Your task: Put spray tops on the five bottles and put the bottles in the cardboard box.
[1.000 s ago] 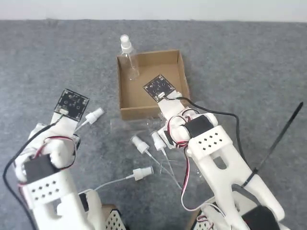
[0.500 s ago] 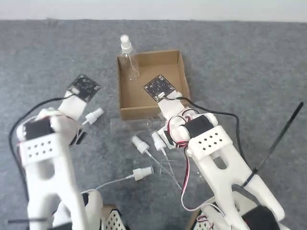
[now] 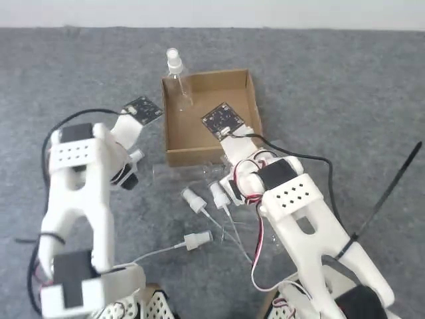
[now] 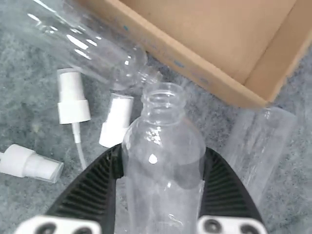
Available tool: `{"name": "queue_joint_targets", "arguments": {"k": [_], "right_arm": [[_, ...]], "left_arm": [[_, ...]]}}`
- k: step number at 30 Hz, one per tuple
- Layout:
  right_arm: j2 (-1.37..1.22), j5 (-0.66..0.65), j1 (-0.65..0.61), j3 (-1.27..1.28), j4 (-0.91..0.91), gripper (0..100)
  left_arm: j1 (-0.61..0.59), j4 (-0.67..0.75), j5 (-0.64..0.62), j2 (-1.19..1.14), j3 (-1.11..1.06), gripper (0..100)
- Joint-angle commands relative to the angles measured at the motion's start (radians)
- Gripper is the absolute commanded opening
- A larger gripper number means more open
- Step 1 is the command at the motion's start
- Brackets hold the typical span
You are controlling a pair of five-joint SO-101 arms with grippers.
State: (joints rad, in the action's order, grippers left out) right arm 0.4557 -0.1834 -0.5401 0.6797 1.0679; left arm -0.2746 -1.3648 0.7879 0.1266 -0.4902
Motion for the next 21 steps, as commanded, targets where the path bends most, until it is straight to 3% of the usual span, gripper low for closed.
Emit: {"name": "queue_joint_targets", "arguments": {"k": [1, 21], "right_arm": [[0.054, -0.002, 0.028, -0.014, -0.038, 10.2], [0.054, -0.002, 0.027, -0.012, -0.038, 10.2]], "left_arm": [[0.011, -0.009, 0.005, -0.069, 0.107, 17], [0.014, -0.005, 0.005, -0.559, 0.498, 17]]}}
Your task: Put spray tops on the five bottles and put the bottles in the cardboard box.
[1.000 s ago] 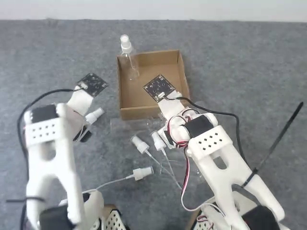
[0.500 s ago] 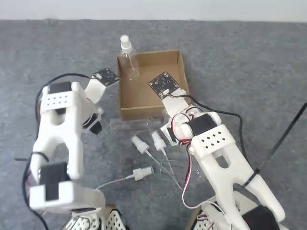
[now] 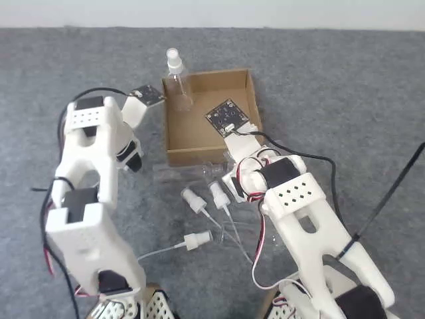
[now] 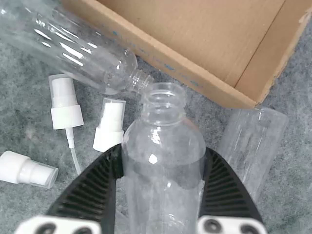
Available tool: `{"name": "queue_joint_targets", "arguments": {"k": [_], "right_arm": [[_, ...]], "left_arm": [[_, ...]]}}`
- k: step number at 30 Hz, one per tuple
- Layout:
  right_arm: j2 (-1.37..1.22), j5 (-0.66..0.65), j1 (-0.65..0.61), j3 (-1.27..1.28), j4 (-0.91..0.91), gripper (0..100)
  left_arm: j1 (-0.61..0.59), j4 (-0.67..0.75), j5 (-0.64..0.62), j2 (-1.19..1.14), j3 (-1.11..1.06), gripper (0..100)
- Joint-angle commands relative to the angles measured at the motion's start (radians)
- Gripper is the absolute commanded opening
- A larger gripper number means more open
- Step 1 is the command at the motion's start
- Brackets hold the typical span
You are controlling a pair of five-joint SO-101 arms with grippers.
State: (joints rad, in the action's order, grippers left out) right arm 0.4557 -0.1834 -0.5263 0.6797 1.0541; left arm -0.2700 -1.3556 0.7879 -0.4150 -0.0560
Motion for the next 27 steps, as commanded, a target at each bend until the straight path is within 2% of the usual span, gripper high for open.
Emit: {"name": "queue_joint_targets", "arguments": {"k": [1, 4, 12, 18, 27], "right_arm": [[0.054, -0.002, 0.013, -0.012, -0.024, 10.2], [0.054, -0.002, 0.013, -0.012, -0.024, 10.2], [0.054, -0.002, 0.013, -0.012, -0.024, 10.2], [0.054, -0.002, 0.013, -0.012, -0.024, 10.2], [0.054, -0.002, 0.013, -0.011, -0.024, 10.2]], "left_arm": [[0.009, -0.014, 0.005, -0.037, 0.077, 17], [0.008, -0.018, 0.005, -0.087, 0.102, 15], [0.009, -0.026, 0.006, -0.123, 0.102, 1], [0.009, -0.121, 0.006, -0.123, 0.139, 1], [0.000, -0.328, -0.012, -0.121, 0.306, 1]]}}
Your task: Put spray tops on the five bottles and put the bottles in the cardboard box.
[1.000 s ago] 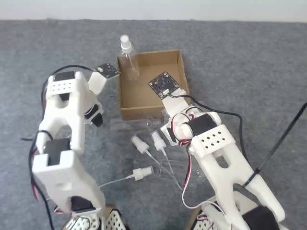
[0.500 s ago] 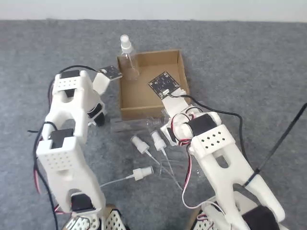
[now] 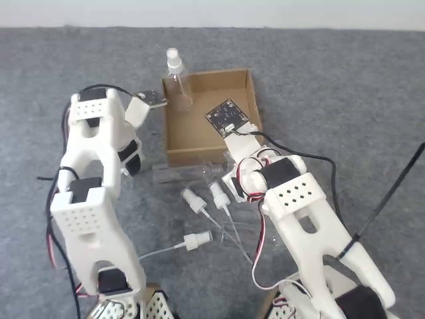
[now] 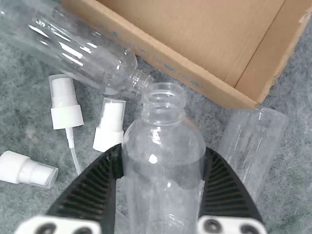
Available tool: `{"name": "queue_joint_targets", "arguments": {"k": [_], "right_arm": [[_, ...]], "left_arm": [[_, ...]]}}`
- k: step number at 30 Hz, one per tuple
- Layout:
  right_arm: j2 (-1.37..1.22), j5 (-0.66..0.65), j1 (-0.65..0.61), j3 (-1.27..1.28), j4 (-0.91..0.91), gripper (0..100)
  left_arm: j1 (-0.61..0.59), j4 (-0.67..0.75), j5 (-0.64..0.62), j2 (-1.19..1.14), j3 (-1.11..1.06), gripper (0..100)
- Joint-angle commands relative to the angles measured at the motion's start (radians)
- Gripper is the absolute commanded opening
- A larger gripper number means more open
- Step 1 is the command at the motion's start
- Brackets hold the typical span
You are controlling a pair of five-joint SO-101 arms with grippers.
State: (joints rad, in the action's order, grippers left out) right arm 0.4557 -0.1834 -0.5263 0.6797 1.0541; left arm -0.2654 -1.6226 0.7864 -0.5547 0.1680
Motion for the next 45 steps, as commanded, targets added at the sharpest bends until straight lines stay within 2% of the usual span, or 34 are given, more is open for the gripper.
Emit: {"name": "queue_joint_targets", "arguments": {"k": [1, 6, 13, 22, 34, 45], "right_arm": [[0.054, -0.002, 0.013, -0.011, -0.024, 10.2], [0.054, -0.002, 0.013, -0.011, -0.024, 10.2], [0.054, -0.002, 0.013, -0.011, -0.024, 10.2], [0.054, -0.002, 0.013, -0.011, -0.024, 10.2], [0.054, -0.002, 0.013, -0.009, -0.024, 10.2], [0.054, -0.002, 0.010, -0.009, -0.024, 10.2]], "left_arm": [[-0.005, -0.075, -0.026, 0.018, 0.101, 1], [-0.005, -0.132, -0.081, 0.018, 0.193, 1], [-0.020, -0.132, -0.106, 0.146, 0.174, 1], [0.006, -0.129, -0.106, 0.397, -0.005, 1], [0.011, -0.127, -0.104, 0.623, -0.173, 1], [0.012, 0.068, -0.114, 0.970, -0.532, 1]]}}
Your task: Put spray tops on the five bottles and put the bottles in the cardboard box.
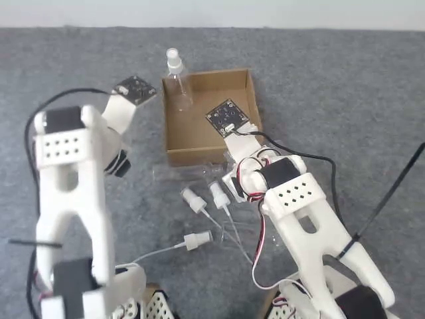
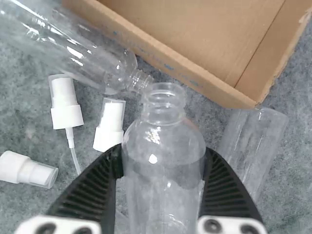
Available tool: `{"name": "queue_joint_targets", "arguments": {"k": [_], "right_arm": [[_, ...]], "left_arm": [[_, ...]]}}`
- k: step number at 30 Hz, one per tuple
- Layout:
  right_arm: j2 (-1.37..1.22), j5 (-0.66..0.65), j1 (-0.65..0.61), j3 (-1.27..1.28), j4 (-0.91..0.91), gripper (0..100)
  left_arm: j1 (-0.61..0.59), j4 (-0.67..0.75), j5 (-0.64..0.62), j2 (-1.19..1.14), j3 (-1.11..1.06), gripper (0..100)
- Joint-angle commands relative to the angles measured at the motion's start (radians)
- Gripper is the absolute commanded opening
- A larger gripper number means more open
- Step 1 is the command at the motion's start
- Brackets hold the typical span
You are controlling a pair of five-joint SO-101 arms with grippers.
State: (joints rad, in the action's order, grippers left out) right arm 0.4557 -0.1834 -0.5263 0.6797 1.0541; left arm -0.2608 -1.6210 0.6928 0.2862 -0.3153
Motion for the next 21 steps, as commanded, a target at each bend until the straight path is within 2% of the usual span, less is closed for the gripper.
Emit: {"name": "queue_joint_targets", "arguments": {"k": [1, 7, 13, 16, 21], "right_arm": [[0.054, -0.002, 0.010, -0.009, -0.024, 10.2], [0.054, -0.002, 0.010, -0.008, -0.024, 10.2], [0.054, -0.002, 0.012, -0.008, -0.024, 10.2], [0.054, -0.002, 0.008, -0.008, -0.024, 10.2], [0.056, -0.002, 0.010, -0.008, -0.024, 10.2]], "left_arm": [[0.008, 0.080, -0.034, 0.158, -0.073, 1], [0.006, 0.098, -0.103, 0.287, -0.125, 1], [0.009, 0.103, -0.222, 0.376, -0.125, 1], [0.057, 0.103, -0.262, 0.416, -0.125, 1], [0.138, 0.106, -0.399, 0.489, -0.122, 1]]}}
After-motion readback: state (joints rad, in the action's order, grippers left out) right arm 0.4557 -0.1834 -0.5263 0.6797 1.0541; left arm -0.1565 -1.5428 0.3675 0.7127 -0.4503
